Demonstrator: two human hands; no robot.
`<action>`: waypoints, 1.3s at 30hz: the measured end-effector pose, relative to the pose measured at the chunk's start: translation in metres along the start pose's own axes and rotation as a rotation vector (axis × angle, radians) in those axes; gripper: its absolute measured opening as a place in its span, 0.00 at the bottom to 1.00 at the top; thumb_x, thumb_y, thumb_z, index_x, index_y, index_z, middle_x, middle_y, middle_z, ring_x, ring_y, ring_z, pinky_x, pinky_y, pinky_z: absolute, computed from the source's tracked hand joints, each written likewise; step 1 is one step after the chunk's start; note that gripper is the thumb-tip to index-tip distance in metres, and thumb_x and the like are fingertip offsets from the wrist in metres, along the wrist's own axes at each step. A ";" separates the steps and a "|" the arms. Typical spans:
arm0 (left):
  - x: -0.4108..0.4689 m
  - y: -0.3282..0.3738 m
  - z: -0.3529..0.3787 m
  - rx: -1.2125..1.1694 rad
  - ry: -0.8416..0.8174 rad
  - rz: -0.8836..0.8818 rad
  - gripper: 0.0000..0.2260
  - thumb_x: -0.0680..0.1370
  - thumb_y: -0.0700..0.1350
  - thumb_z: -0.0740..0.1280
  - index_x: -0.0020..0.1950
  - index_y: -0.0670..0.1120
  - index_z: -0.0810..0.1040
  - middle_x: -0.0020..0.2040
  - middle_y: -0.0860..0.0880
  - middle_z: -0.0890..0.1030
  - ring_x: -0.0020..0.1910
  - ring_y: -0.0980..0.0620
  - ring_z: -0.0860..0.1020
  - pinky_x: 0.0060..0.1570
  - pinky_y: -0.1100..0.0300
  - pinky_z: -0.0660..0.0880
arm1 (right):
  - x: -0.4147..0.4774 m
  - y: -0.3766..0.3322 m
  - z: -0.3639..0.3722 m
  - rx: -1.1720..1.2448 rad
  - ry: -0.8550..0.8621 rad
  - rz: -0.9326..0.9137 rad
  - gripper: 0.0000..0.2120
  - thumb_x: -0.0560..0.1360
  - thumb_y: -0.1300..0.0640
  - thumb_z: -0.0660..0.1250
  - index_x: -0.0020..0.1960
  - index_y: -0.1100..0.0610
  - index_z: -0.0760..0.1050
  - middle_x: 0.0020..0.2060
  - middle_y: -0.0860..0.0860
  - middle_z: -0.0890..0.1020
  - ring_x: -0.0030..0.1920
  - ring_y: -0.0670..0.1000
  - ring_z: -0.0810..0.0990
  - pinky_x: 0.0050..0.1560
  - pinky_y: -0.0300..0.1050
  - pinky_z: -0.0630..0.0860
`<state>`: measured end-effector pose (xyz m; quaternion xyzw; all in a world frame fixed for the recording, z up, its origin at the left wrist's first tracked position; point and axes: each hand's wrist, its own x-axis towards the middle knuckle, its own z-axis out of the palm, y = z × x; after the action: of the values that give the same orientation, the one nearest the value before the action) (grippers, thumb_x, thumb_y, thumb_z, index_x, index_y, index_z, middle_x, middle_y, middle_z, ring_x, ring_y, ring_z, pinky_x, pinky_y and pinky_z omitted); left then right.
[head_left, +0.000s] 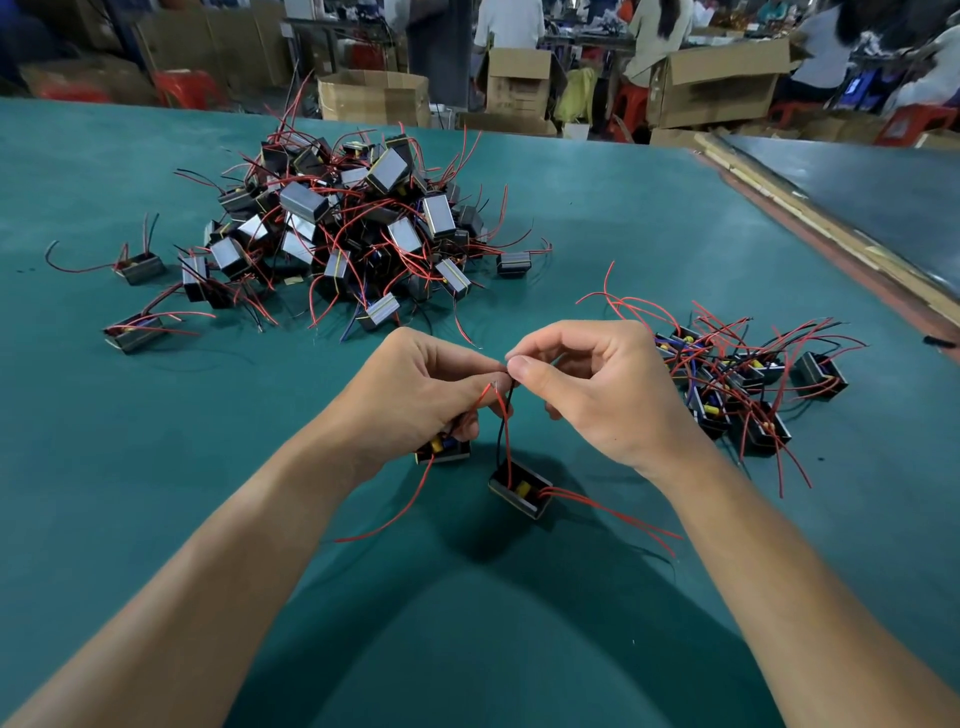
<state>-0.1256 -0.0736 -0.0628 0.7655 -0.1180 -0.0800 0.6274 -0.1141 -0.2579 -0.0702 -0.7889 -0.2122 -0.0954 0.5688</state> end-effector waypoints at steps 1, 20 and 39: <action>0.000 0.000 0.000 -0.001 -0.006 0.009 0.06 0.77 0.37 0.69 0.44 0.41 0.86 0.40 0.36 0.83 0.26 0.52 0.72 0.30 0.61 0.71 | 0.000 0.000 0.000 0.003 0.001 -0.001 0.05 0.71 0.56 0.71 0.39 0.47 0.83 0.30 0.42 0.81 0.28 0.45 0.73 0.29 0.48 0.72; 0.002 -0.003 0.000 0.031 0.011 0.014 0.04 0.76 0.38 0.71 0.43 0.40 0.85 0.36 0.45 0.84 0.25 0.53 0.71 0.30 0.60 0.68 | -0.002 0.003 -0.005 -0.107 -0.068 0.017 0.05 0.73 0.60 0.72 0.40 0.52 0.83 0.32 0.49 0.83 0.29 0.46 0.73 0.30 0.38 0.69; 0.001 -0.001 0.000 0.043 0.000 0.027 0.07 0.77 0.35 0.69 0.41 0.42 0.84 0.31 0.50 0.82 0.26 0.55 0.70 0.28 0.66 0.69 | 0.000 0.003 -0.008 -0.019 -0.126 0.085 0.09 0.73 0.66 0.72 0.42 0.52 0.81 0.35 0.45 0.82 0.32 0.46 0.77 0.33 0.43 0.77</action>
<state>-0.1248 -0.0741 -0.0635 0.7773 -0.1298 -0.0689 0.6118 -0.1123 -0.2665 -0.0700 -0.8070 -0.2129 -0.0231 0.5503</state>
